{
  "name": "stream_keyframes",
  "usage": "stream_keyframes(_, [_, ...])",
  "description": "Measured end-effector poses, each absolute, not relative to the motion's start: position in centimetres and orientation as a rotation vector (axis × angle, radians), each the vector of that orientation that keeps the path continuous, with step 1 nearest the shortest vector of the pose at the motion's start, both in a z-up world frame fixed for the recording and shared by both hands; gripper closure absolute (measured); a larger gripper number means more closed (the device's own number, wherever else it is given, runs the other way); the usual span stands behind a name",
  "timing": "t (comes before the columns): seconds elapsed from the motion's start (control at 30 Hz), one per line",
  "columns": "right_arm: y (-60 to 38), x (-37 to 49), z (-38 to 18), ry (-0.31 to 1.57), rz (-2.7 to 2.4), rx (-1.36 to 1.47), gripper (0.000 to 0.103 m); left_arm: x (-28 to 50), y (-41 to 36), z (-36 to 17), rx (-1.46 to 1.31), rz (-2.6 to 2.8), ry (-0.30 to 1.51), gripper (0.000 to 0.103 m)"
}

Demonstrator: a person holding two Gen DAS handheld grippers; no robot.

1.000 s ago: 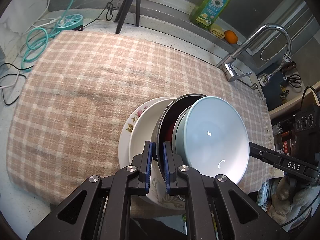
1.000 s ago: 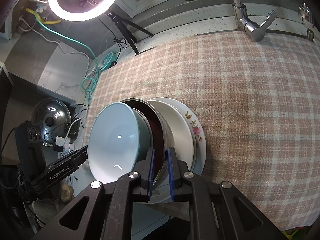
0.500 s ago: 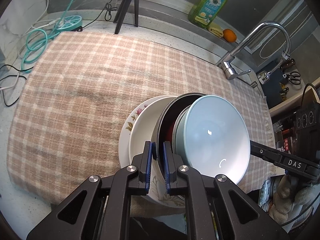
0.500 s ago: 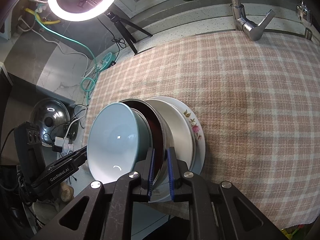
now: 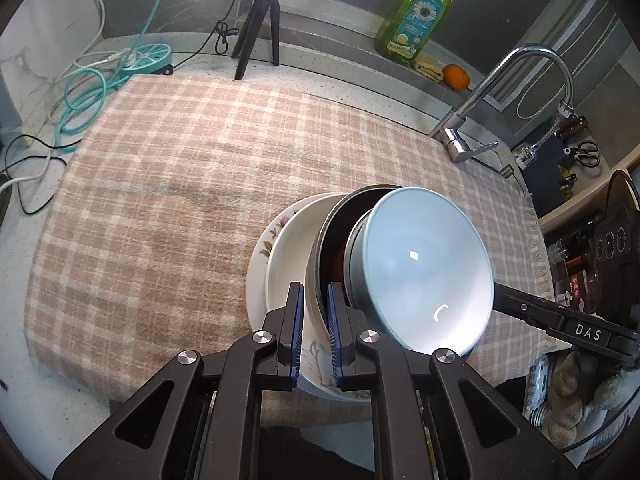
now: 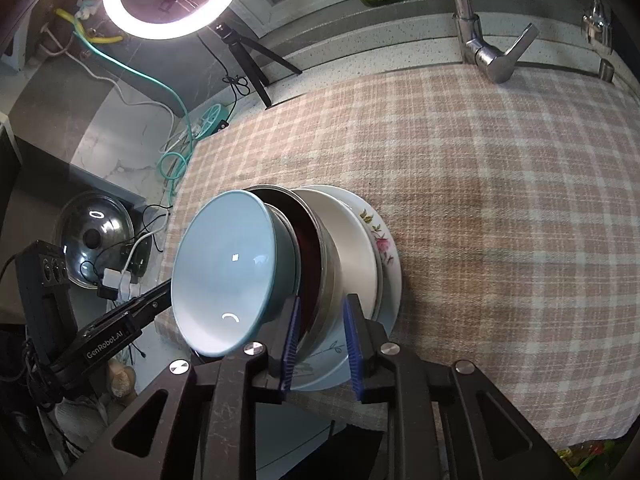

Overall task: Organize plates and bowls
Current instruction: 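Lower the nested bowls onto the white plate stack with both grippers, then open both grippers and release the bowl rims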

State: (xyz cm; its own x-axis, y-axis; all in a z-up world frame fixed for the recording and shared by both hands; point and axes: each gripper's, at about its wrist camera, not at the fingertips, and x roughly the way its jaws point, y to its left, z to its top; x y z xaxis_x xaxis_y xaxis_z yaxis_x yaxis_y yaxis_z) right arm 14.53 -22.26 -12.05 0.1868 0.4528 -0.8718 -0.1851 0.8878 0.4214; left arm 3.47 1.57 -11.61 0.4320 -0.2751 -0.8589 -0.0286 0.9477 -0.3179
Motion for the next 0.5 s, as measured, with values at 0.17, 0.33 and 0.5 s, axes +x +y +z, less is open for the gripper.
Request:
stream_keyframes(0.17, [-23.0,13.6,-11.0,1.277,0.452,0.218,0.074,2.4,1.4,-11.0,-0.288,-0.149,1.098,0.093])
stream_keyframes(0.33, [-23.0,12.3,-9.8,1.239,0.465,0.175,0.073,1.1,1.0,-10.4,-0.27,-0.137,1.075,0.093])
stream_keyframes(0.5, [-22.7,10.6,-8.8,1.187,0.479,0.111,0.062,-0.4,0.4,-9.5,-0.245,-0.12,1.036,0.084])
